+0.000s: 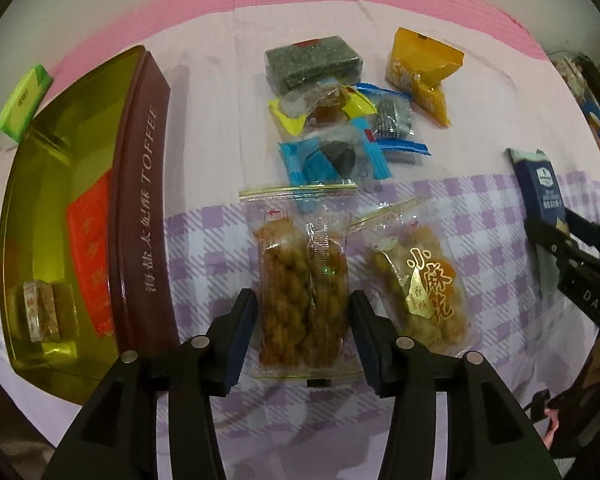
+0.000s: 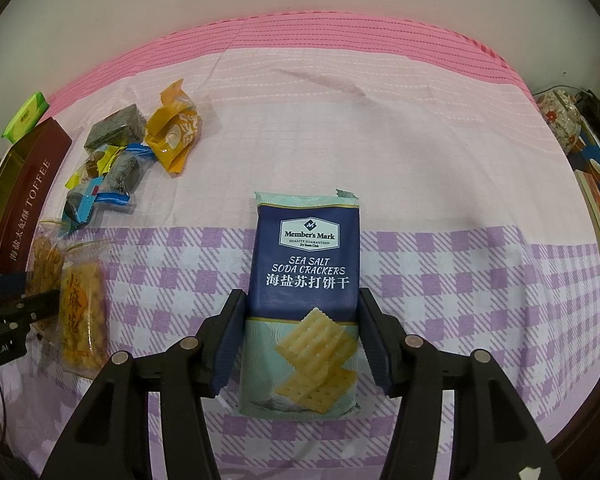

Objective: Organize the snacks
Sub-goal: 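Grasp the clear peanut candy bag with the left tool while the right tool holds the crackers, then lower the peanut candy bag into the gold tin and open the left tool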

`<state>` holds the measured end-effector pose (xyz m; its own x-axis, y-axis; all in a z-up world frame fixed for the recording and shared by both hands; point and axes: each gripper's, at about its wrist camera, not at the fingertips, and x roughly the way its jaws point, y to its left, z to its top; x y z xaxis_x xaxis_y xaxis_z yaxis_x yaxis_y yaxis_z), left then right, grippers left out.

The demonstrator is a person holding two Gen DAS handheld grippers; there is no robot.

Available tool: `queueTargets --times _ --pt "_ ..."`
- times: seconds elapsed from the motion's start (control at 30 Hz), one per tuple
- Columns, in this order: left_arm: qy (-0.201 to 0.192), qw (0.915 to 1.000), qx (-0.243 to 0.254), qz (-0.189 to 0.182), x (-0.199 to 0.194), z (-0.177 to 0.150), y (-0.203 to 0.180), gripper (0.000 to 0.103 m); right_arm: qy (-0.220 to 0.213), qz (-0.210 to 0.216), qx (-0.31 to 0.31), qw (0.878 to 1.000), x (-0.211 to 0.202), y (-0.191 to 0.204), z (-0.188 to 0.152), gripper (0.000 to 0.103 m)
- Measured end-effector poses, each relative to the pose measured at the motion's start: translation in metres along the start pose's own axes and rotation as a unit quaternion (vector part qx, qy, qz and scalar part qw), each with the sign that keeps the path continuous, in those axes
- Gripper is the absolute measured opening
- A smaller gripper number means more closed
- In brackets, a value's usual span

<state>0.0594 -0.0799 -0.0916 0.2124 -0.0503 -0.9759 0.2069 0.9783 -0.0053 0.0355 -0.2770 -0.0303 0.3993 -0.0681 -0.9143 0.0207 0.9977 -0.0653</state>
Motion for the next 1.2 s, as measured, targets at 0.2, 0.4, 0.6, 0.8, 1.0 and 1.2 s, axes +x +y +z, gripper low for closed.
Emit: queueTargets --times 0.2,0.4,0.6,0.8,1.0,1.2 --pt "-0.006 1.0 0.003 -0.005 0.0 -0.004 -0.001 0.042 0.0 0.0 0.0 1.0 0.0 0.0 0.0 0.054" --pt "-0.015 0.9998 0.013 -0.009 -0.009 0.003 -0.011 0.042 0.0 0.0 0.0 1.0 0.0 0.0 0.0 0.054" --pt "-0.036 0.9993 0.007 -0.011 -0.037 0.006 0.001 0.042 -0.001 -0.001 -0.001 1.0 0.001 0.0 0.0 0.054" --pt "-0.06 0.9981 -0.013 0.004 -0.061 0.017 0.03 0.042 -0.001 -0.002 -0.002 1.0 0.001 0.001 0.0 0.054" --pt "-0.076 0.9943 -0.06 0.044 -0.071 0.027 0.096 0.042 -0.001 -0.004 -0.001 1.0 0.001 0.001 0.001 0.054" --pt "-0.069 0.989 -0.105 0.078 -0.061 0.031 0.156 0.042 -0.003 -0.007 0.002 1.0 0.002 0.002 0.0 0.054"
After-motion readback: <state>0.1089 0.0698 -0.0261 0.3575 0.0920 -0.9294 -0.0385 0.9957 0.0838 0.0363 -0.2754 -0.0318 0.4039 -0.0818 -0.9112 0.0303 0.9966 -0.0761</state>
